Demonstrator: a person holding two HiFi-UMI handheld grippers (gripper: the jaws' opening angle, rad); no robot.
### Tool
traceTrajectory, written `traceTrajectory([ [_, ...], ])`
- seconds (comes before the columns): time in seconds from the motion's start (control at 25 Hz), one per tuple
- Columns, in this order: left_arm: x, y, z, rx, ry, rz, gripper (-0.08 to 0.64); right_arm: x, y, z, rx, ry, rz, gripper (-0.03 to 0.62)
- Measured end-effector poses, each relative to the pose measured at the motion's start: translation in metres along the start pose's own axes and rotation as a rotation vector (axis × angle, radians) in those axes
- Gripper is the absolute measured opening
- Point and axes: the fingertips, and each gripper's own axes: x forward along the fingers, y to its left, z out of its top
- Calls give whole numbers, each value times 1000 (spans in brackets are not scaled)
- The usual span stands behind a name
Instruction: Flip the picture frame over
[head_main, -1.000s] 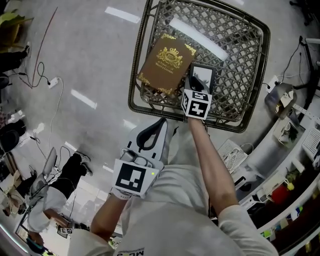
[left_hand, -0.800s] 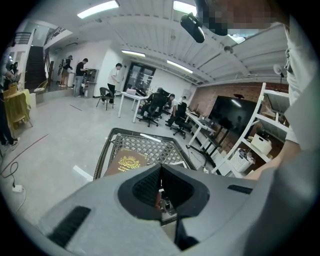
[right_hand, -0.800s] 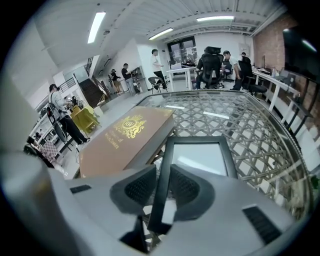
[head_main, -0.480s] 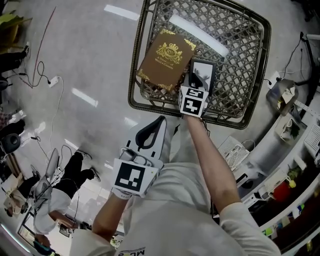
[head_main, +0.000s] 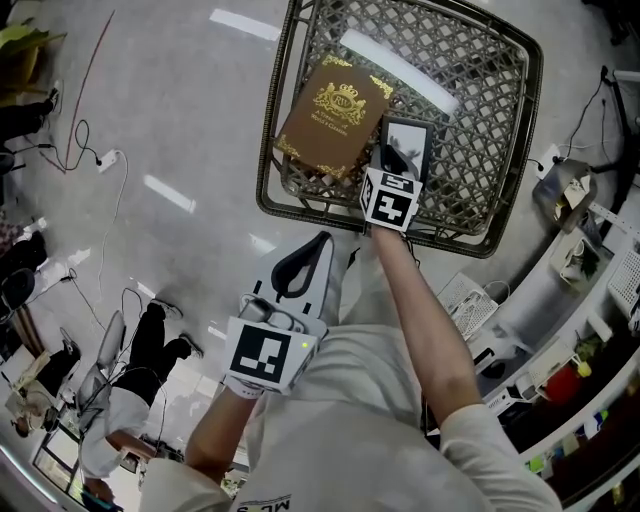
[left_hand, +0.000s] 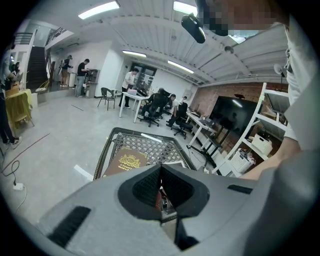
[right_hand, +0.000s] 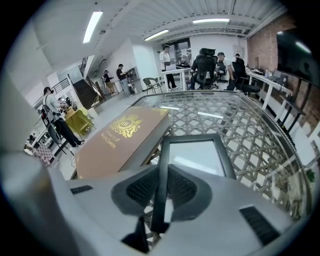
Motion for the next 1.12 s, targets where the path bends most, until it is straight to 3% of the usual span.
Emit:
traceTrajectory([
  [0.4, 0, -6, -3, 23, -2, -11, 25, -13, -4, -8, -12, -21, 65, 74],
  [1.12, 4, -19, 3, 50, -2, -38, 25, -51, -5, 9, 100, -110, 231, 74],
])
